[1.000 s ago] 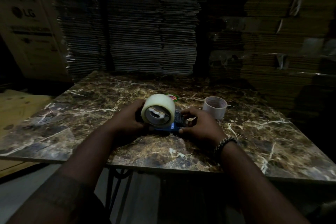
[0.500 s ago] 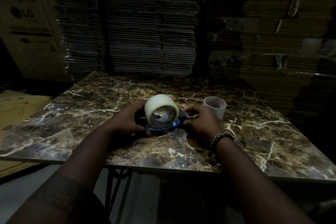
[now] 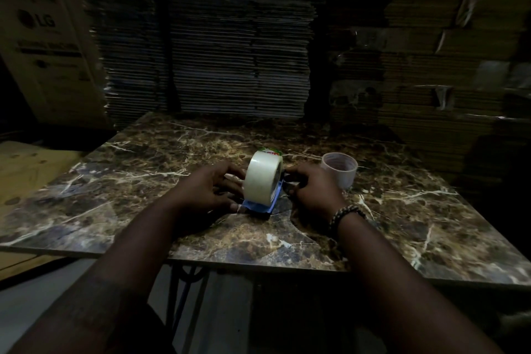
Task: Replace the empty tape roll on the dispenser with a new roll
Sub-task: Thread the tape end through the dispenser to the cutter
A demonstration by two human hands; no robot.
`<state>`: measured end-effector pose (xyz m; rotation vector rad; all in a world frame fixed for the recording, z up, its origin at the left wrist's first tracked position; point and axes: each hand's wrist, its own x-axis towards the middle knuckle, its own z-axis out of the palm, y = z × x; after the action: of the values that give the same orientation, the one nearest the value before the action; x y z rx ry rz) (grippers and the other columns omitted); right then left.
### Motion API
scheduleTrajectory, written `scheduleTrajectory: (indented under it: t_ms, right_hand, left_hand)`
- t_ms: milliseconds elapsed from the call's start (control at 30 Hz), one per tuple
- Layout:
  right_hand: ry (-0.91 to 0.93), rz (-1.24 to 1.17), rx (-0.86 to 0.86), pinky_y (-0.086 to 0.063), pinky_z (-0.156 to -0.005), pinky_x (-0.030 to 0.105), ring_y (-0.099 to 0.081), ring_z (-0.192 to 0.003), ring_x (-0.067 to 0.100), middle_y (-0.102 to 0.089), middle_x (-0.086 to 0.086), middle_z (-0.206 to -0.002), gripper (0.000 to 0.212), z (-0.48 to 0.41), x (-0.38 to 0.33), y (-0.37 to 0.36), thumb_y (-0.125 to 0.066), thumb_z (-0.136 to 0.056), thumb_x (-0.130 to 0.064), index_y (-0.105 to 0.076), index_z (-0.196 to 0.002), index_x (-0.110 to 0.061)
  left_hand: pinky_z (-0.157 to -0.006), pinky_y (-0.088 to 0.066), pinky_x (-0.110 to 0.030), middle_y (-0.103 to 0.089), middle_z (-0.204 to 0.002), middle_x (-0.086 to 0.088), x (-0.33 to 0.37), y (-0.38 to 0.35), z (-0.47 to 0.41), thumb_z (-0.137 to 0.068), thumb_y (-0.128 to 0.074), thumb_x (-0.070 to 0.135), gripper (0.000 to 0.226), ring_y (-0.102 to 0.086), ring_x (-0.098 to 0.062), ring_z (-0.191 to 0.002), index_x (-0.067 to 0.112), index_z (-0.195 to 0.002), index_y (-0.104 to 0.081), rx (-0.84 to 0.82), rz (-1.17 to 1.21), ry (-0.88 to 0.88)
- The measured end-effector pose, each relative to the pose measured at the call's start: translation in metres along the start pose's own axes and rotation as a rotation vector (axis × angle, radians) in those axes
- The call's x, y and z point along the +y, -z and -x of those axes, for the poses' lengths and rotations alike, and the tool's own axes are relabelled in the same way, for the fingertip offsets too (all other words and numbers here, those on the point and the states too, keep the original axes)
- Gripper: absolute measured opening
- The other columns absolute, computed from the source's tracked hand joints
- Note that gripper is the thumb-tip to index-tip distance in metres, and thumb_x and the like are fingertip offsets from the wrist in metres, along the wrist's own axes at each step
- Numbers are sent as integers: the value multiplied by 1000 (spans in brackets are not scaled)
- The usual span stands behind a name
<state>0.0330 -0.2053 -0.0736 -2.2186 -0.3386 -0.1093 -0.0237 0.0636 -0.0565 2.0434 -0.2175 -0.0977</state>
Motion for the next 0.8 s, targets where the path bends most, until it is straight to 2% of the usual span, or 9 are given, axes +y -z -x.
scheduleTrajectory:
  t_ms: [133, 233, 300, 433, 567, 667, 800]
  right_hand:
    - [29, 23, -43, -63, -89, 42, -71, -103, 1, -77, -19, -114, 49, 0, -1, -1, -71, -85, -15, -69, -128, -38]
    - [29, 16, -75, -61, -93, 42, -69, -110, 3, -75, -17, -122, 54, 1, -4, 0, -70, -87, -11, -66, -132, -40]
    - [30, 7, -93, -62, -92, 44, -69, -112, 5, -73, -17, -125, 59, 2, -5, 0, -68, -86, -7, -63, -132, -43]
    - [5, -64, -125, -61, -92, 46, -69, -114, 9, -72, -14, -128, 67, 2, -5, -1, -65, -83, 3, -64, -133, -41]
    - [-8, -142, -134, -64, -87, 40, -70, -107, 4, -74, -16, -120, 66, 3, -5, -2, -78, -83, -6, -62, -132, -46]
    - [-21, -217, -160, -65, -82, 42, -74, -104, 10, -75, -15, -118, 67, 2, -4, -3, -82, -81, -11, -63, -131, -49]
    - [-10, -228, -174, -63, -88, 48, -74, -106, 12, -76, -16, -118, 61, 1, -4, -4, -78, -83, -17, -62, -129, -54]
  left_hand:
    - [-84, -66, -37, -81, -104, -7, 2, -4, 3, -81, -75, -20, 55, -78, -19, -104, 13, -123, -62, -27, 33, 22]
    - [-84, -65, -31, -81, -107, -3, 5, -6, 4, -86, -70, -20, 53, -77, -14, -108, 15, -124, -62, -71, 37, 28]
    - [-90, -64, -34, -81, -111, -2, 6, -7, 5, -88, -67, -20, 55, -75, -11, -111, 20, -126, -64, -93, 38, 31]
    - [-104, -55, -44, -81, -115, -5, 3, -14, 7, -93, -59, -21, 58, -74, -16, -117, 28, -119, -75, -83, 126, 49]
    - [-107, -57, -42, -81, -113, -10, 6, -24, 9, -95, -59, -20, 42, -76, -21, -115, 12, -115, -78, -44, 226, 29]
    - [-105, -58, -39, -81, -114, -11, 4, -25, 7, -93, -63, -18, 37, -76, -24, -115, 5, -116, -79, -25, 245, -7]
    - [-96, -60, -26, -81, -110, 2, 6, -28, 8, -92, -60, -22, 39, -76, -20, -112, 1, -119, -78, -30, 276, -19]
